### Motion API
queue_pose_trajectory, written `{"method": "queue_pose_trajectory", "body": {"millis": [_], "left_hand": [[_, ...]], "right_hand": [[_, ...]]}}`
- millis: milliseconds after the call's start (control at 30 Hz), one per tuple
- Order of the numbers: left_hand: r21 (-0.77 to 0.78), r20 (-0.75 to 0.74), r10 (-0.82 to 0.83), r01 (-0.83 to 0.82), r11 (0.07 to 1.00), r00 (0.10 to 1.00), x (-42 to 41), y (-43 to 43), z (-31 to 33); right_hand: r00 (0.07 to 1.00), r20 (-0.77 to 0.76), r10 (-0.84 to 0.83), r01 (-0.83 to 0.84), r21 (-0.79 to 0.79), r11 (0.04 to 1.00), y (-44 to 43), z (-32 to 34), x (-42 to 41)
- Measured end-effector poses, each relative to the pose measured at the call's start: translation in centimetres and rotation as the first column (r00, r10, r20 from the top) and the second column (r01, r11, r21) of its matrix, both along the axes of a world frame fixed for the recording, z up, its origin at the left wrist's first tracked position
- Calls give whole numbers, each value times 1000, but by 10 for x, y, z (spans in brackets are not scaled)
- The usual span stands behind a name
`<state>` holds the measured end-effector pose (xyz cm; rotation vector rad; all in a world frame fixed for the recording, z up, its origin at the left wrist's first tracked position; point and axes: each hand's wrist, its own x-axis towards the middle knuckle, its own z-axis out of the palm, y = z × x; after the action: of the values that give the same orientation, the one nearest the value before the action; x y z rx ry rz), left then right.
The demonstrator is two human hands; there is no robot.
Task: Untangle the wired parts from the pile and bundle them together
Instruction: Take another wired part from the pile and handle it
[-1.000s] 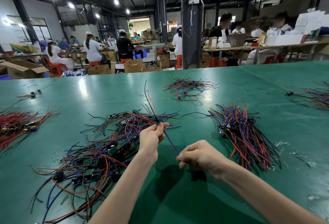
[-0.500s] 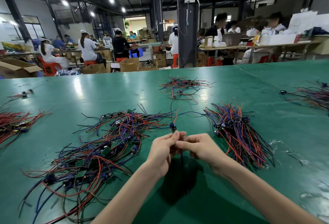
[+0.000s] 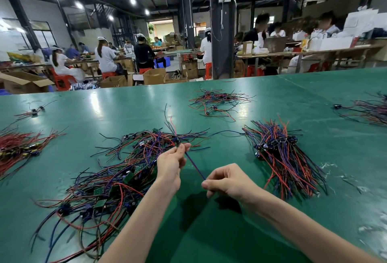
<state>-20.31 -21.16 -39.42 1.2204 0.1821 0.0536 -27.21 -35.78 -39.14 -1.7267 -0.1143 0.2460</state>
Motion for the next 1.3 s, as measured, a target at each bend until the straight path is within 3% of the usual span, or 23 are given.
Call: {"method": "queue_pose_trajectory", "body": {"millis": [67,233,433,567,767,933,1167,1300], "left_hand": [[-21,-15,51,-52,998,999,6,10,1],[-165,-69,150,-160,973,986,22,55,4],[-168,-3,14,-14,986,1000,16,36,8],[-130,18,-146,147,981,989,-1,8,8],[-66,0,-367,366,928,930,-24,-30,3],[35,-48,-437,439,898,898,-30,-34,-2],[59,-154,-455,468,882,877,-28,-32,0],[17,-179,-463,473,881,868,-29,-28,1]], "right_hand": [[1000,-12,17,-17,-25,1000,1,0,-4],[991,73,113,-90,-264,960,7,-7,-14],[992,105,-74,93,-192,977,-1,-5,2],[953,122,-277,280,-14,960,-9,-5,12],[938,225,-265,252,84,964,-6,-3,14],[941,225,-251,210,192,959,-8,-1,13],[866,237,-441,402,196,895,-42,19,24],[748,346,-566,603,1,798,-86,27,38]]}}
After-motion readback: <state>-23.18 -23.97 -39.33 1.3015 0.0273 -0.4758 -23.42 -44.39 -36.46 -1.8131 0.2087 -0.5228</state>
